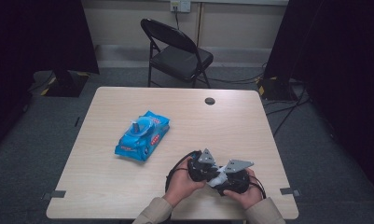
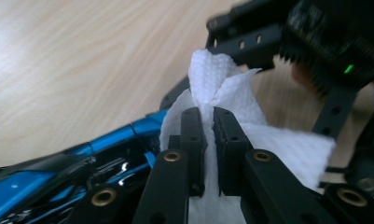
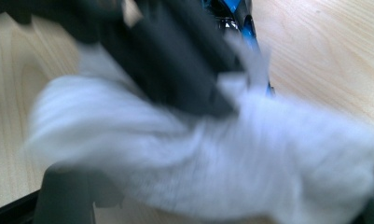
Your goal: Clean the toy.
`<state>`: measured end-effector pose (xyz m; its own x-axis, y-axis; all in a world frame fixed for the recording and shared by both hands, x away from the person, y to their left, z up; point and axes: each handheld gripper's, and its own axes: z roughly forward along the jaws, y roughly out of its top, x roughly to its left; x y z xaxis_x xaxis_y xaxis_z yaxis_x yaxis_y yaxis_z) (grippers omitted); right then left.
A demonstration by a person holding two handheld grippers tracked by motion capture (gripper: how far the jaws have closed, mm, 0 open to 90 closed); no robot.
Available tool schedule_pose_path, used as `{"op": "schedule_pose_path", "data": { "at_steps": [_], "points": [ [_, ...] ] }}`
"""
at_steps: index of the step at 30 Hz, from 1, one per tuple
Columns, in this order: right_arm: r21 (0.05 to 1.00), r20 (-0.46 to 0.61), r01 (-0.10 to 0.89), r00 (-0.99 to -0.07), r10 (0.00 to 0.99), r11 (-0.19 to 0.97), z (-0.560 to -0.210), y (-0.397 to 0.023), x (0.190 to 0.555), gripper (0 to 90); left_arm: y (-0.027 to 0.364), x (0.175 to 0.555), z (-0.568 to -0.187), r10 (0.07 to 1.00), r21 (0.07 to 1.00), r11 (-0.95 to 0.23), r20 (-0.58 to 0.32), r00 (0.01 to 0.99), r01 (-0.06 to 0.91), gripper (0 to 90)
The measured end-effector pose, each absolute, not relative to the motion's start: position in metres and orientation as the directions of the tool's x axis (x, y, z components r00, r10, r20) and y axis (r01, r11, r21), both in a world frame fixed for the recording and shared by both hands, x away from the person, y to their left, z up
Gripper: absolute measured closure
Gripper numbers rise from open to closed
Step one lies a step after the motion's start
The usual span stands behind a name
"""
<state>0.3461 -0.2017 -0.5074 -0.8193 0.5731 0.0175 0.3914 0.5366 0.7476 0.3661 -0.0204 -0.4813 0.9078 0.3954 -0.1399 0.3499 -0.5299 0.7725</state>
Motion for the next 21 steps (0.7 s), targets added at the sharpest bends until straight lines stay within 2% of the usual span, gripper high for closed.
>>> {"op": "schedule_pose_path", "data": {
  "at_steps": [4,6,7,8,14,17,21],
  "points": [
    [0.747,0.017,0.391,-0.820,0.573,0.537,-0.507,-0.202,0.346,26.0,-0.015,0.367,-0.487,0.359,0.802,-0.493,-0.165,0.919,0.337,78.5],
    [0.747,0.017,0.391,-0.820,0.573,0.537,-0.507,-0.202,0.346,26.0,-0.015,0.366,-0.485,0.357,0.806,-0.494,-0.152,0.922,0.325,69.3],
    [0.747,0.017,0.391,-0.820,0.573,0.537,-0.507,-0.202,0.346,26.0,-0.016,0.366,-0.484,0.363,0.812,-0.497,-0.128,0.923,0.308,57.6],
    [0.747,0.017,0.391,-0.820,0.573,0.537,-0.507,-0.202,0.346,26.0,-0.014,0.366,-0.480,0.367,0.798,-0.510,-0.136,0.920,0.321,55.5],
    [0.747,0.015,0.390,-0.820,0.573,0.538,-0.507,-0.202,0.346,26.1,-0.008,0.361,-0.477,0.361,0.792,-0.525,-0.126,0.924,0.313,57.1],
    [0.747,0.015,0.390,-0.819,0.573,0.538,-0.507,-0.202,0.346,26.0,-0.006,0.361,-0.479,0.344,0.790,-0.521,-0.153,0.926,0.324,64.7],
    [0.747,0.015,0.391,-0.819,0.573,0.538,-0.507,-0.202,0.346,26.0,-0.008,0.361,-0.480,0.321,0.781,-0.535,-0.166,0.932,0.323,79.3]
  ]
}}
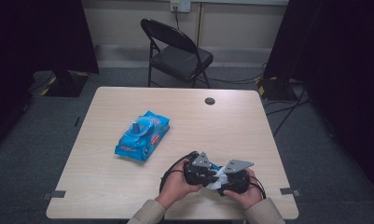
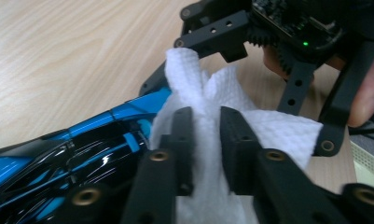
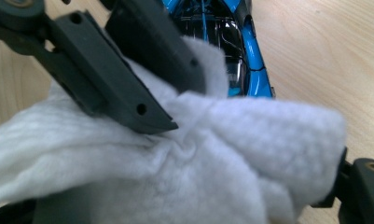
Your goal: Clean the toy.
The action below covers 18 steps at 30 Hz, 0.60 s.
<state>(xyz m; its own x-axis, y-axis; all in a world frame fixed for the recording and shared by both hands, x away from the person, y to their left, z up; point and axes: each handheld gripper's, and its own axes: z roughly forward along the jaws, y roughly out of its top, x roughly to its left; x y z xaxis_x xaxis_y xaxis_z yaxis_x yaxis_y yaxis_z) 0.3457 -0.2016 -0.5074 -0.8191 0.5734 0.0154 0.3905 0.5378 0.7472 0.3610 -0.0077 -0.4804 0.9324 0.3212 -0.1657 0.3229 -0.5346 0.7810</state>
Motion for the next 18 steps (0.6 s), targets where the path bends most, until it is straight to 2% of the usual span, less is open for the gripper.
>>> {"op": "schedule_pose_path", "data": {
  "at_steps": [2,5,9,18],
  "points": [
    [0.748,0.014,0.389,-0.820,0.573,0.538,-0.507,-0.202,0.346,26.1,-0.009,0.362,-0.481,0.318,0.775,-0.548,-0.157,0.935,0.316,83.5],
    [0.748,0.014,0.389,-0.819,0.573,0.538,-0.507,-0.202,0.346,26.0,-0.010,0.362,-0.479,0.327,0.766,-0.560,-0.145,0.934,0.315,85.2],
    [0.747,0.016,0.391,-0.819,0.574,0.537,-0.507,-0.202,0.346,26.1,-0.009,0.364,-0.477,0.360,0.757,-0.571,-0.115,0.926,0.316,86.4],
    [0.748,0.016,0.391,-0.819,0.574,0.537,-0.507,-0.202,0.346,26.1,0.003,0.374,-0.475,0.403,0.768,-0.534,-0.137,0.905,0.354,86.4]
  ]
}}
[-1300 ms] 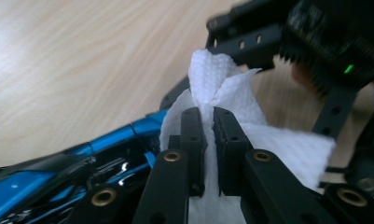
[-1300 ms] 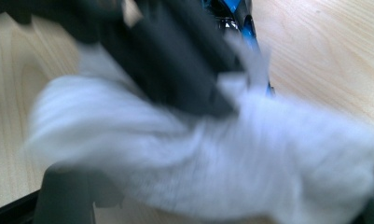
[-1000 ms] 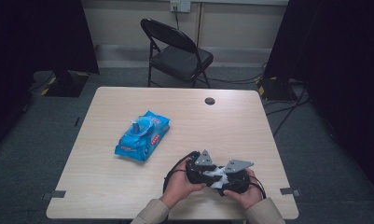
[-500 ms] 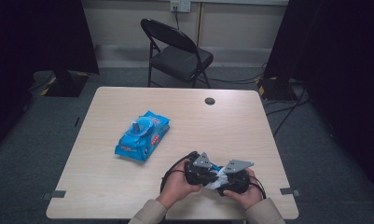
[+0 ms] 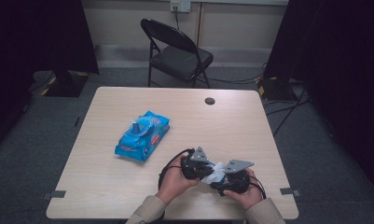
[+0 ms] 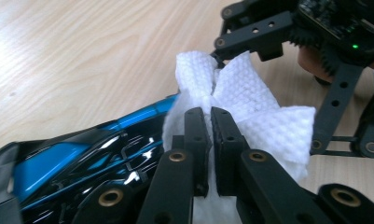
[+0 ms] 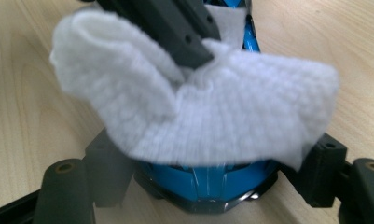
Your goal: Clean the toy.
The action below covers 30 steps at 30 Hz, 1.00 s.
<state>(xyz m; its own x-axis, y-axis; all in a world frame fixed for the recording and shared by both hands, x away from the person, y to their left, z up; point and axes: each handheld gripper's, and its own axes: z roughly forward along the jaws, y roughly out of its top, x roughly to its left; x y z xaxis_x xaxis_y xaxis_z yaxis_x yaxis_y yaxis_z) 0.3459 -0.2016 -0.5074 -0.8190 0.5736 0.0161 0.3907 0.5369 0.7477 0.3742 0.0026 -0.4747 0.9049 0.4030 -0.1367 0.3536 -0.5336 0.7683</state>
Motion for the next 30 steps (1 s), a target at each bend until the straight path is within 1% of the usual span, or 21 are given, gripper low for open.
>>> {"op": "schedule_pose_path", "data": {
  "at_steps": [6,19,24,30],
  "points": [
    [0.748,0.016,0.391,-0.819,0.574,0.537,-0.507,-0.202,0.346,26.1,0.007,0.374,-0.474,0.405,0.770,-0.532,-0.134,0.904,0.352,86.4],
    [0.748,0.016,0.391,-0.819,0.574,0.536,-0.507,-0.202,0.346,26.1,0.042,0.383,-0.474,0.491,0.762,-0.510,-0.122,0.863,0.398,86.3],
    [0.748,0.016,0.391,-0.819,0.574,0.537,-0.507,-0.202,0.346,26.1,0.048,0.386,-0.476,0.503,0.768,-0.491,-0.136,0.854,0.411,86.3],
    [0.748,0.017,0.391,-0.819,0.574,0.536,-0.507,-0.202,0.346,26.1,0.054,0.389,-0.476,0.525,0.768,-0.484,-0.129,0.841,0.420,86.3]
  ]
}}
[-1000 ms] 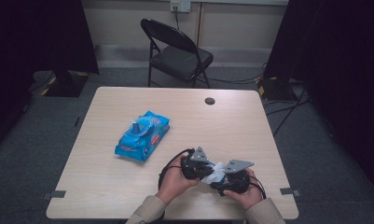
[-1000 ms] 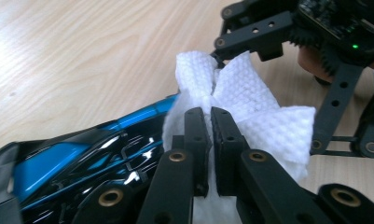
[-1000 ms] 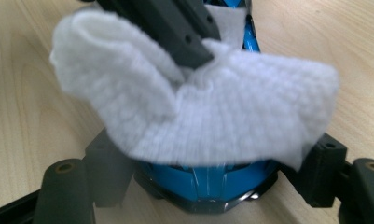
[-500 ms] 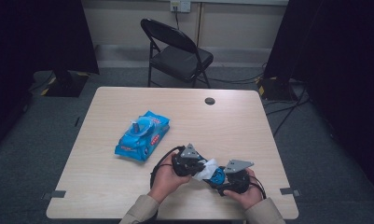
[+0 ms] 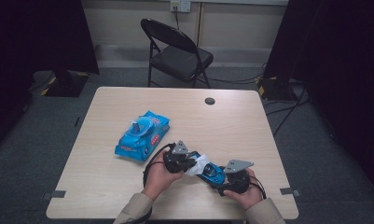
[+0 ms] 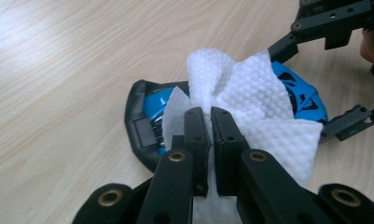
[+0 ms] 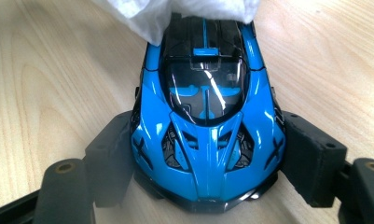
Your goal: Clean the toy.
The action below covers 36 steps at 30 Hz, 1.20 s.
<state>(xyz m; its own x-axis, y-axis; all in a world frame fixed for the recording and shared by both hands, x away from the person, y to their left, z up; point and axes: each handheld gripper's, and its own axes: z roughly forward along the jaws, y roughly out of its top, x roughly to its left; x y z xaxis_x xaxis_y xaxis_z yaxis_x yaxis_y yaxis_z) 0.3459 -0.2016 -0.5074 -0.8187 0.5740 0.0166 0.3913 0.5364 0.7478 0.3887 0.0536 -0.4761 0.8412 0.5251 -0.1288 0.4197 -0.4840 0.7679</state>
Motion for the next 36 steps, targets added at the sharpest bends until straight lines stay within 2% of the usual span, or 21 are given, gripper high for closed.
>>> {"op": "schedule_pose_path", "data": {
  "at_steps": [14,23,28,36],
  "points": [
    [0.748,0.016,0.391,-0.819,0.574,0.536,-0.507,-0.202,0.346,26.1,0.062,0.394,-0.474,0.551,0.766,-0.471,-0.133,0.824,0.438,86.3],
    [0.748,0.017,0.391,-0.819,0.574,0.536,-0.507,-0.202,0.346,26.1,0.065,0.395,-0.450,0.557,0.802,-0.433,-0.121,0.822,0.411,86.4],
    [0.748,0.017,0.391,-0.819,0.574,0.536,-0.507,-0.202,0.346,26.1,0.052,0.394,-0.439,0.535,0.822,-0.422,-0.114,0.837,0.382,86.3],
    [0.748,0.017,0.391,-0.819,0.574,0.536,-0.507,-0.202,0.346,26.1,0.020,0.391,-0.442,0.486,0.827,-0.437,-0.114,0.867,0.353,86.3]
  ]
}}
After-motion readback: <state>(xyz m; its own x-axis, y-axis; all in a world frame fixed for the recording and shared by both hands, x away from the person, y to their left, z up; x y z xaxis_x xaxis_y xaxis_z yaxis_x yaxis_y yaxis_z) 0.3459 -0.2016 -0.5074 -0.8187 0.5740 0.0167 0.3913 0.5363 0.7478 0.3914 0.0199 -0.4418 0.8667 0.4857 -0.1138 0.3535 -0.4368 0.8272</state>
